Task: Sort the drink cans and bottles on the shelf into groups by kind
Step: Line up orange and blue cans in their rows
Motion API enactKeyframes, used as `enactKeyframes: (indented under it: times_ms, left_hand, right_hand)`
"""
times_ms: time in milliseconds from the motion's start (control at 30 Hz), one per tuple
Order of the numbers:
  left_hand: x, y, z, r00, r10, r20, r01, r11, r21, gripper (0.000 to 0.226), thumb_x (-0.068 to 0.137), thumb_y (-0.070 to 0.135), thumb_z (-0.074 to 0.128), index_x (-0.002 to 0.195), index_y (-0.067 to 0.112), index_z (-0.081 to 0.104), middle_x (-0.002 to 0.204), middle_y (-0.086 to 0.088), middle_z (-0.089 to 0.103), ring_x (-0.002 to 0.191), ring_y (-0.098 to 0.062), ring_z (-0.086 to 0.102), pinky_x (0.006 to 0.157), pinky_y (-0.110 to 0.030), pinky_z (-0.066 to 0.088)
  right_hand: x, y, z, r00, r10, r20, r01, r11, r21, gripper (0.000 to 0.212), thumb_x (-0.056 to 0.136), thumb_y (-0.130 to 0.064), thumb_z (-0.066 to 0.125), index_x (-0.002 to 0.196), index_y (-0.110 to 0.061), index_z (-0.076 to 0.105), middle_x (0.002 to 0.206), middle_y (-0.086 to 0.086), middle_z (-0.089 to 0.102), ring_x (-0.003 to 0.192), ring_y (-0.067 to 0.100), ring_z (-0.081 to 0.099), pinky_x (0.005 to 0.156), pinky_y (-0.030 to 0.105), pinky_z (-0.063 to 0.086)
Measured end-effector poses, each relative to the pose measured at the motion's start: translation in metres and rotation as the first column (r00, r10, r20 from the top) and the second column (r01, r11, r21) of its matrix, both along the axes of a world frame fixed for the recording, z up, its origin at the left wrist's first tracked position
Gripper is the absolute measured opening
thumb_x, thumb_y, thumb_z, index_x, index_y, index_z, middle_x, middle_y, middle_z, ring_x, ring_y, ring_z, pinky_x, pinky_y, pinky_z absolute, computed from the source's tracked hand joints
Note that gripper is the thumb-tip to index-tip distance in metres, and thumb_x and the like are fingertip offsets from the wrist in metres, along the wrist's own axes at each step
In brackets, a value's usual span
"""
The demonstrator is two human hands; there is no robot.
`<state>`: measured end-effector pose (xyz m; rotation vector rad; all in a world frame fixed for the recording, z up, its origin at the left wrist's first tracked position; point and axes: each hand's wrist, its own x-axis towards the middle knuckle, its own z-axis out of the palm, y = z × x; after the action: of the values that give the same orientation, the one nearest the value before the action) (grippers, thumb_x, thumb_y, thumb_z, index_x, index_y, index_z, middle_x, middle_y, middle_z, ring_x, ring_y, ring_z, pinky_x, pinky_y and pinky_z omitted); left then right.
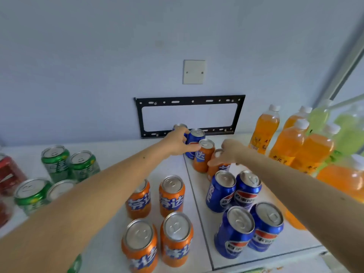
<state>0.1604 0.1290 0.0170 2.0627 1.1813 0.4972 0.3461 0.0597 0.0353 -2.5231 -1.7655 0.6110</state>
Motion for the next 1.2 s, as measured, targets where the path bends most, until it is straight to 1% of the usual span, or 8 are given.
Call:
enactKeyframes:
  times_ms: [100,200,367,533,767,900,1033,1200]
  left_hand:
    - [0.020,0.013,-0.010,0.994,-0.050,-0.096,0.050,0.999,-0.005,0.078,0.071,0.034,0.084,0.135,0.017,0.042,0.118,0.005,0.055,0.103,-0.013,0.054,0.082,-0.028,0.047]
    - [0.038,0.019,-0.021,0.967,-0.103,-0.235,0.120,0.991,0.060,0.079,0.070,0.033,0.084,0.134,0.017,0.041,0.116,0.001,0.062,0.098,-0.015,0.060,0.082,-0.032,0.053]
    - [0.069,0.011,-0.035,0.918,-0.046,-0.393,0.140,0.967,0.213,0.091,0.067,0.051,0.081,0.133,0.014,0.032,0.102,-0.003,0.059,0.087,-0.020,0.060,0.066,-0.031,0.052]
    - [0.072,0.010,-0.031,0.930,0.061,-0.362,0.053,0.953,0.297,0.079,0.062,0.052,0.082,0.119,0.015,0.042,0.087,0.001,0.061,0.072,-0.014,0.059,0.050,-0.022,0.041]
    - [0.015,0.013,-0.007,0.925,0.157,-0.347,-0.055,0.956,0.287,0.094,0.052,0.063,0.079,0.128,0.025,0.039,0.109,0.005,0.059,0.093,-0.018,0.058,0.071,-0.030,0.049]
    - [-0.032,0.012,0.002,0.888,0.215,-0.406,-0.127,0.964,0.234,0.065,0.056,0.061,0.078,0.106,0.028,0.051,0.103,0.005,0.064,0.088,-0.016,0.057,0.066,-0.028,0.045]
    - [-0.067,0.002,-0.011,0.809,0.335,-0.483,-0.245,0.939,0.241,0.083,0.054,0.065,0.079,0.118,0.020,0.050,0.111,-0.001,0.062,0.093,-0.019,0.056,0.070,-0.031,0.047]
    - [-0.096,-0.007,-0.021,0.747,0.392,-0.537,-0.332,0.920,0.211,0.102,0.054,0.070,0.077,0.130,0.012,0.043,0.114,-0.005,0.060,0.092,-0.020,0.057,0.071,-0.031,0.049]
  right_hand:
    - [0.007,0.013,-0.006,0.995,-0.004,-0.102,-0.001,0.999,-0.050,0.085,0.062,-0.040,0.089,0.128,-0.005,0.049,0.120,0.013,0.057,0.094,0.027,0.063,0.068,0.038,0.062]
    - [0.020,0.022,0.001,0.990,-0.003,-0.143,-0.013,0.994,-0.112,0.082,0.061,-0.032,0.090,0.127,-0.001,0.051,0.121,0.016,0.059,0.094,0.031,0.065,0.060,0.036,0.062]
    - [0.042,0.031,0.023,0.992,-0.018,-0.124,0.006,0.996,-0.094,0.078,0.060,-0.026,0.091,0.122,0.002,0.052,0.119,0.018,0.060,0.093,0.036,0.066,0.066,0.042,0.062]
    - [0.044,0.034,0.041,0.995,-0.014,-0.103,0.003,0.995,-0.099,0.078,0.058,-0.028,0.092,0.121,-0.002,0.053,0.114,0.015,0.062,0.091,0.035,0.067,0.069,0.042,0.062]
    - [0.005,0.027,0.058,0.987,0.069,-0.148,-0.073,0.997,-0.027,0.071,0.061,-0.026,0.091,0.117,-0.004,0.053,0.114,0.015,0.063,0.093,0.034,0.065,0.068,0.039,0.062]
    - [-0.037,0.027,0.044,0.969,0.137,-0.204,-0.145,0.989,-0.023,0.074,0.062,-0.026,0.090,0.122,-0.005,0.051,0.118,0.016,0.062,0.093,0.033,0.066,0.065,0.037,0.062]
    - [-0.078,0.028,0.013,0.959,0.180,-0.219,-0.185,0.983,-0.003,0.073,0.062,-0.032,0.089,0.118,-0.004,0.053,0.113,0.015,0.065,0.084,0.030,0.071,0.068,0.037,0.062]
    - [-0.115,0.033,-0.008,0.961,0.200,-0.191,-0.189,0.979,0.078,0.054,0.065,-0.035,0.087,0.096,-0.009,0.052,0.087,0.008,0.062,0.069,0.022,0.066,0.063,0.034,0.062]
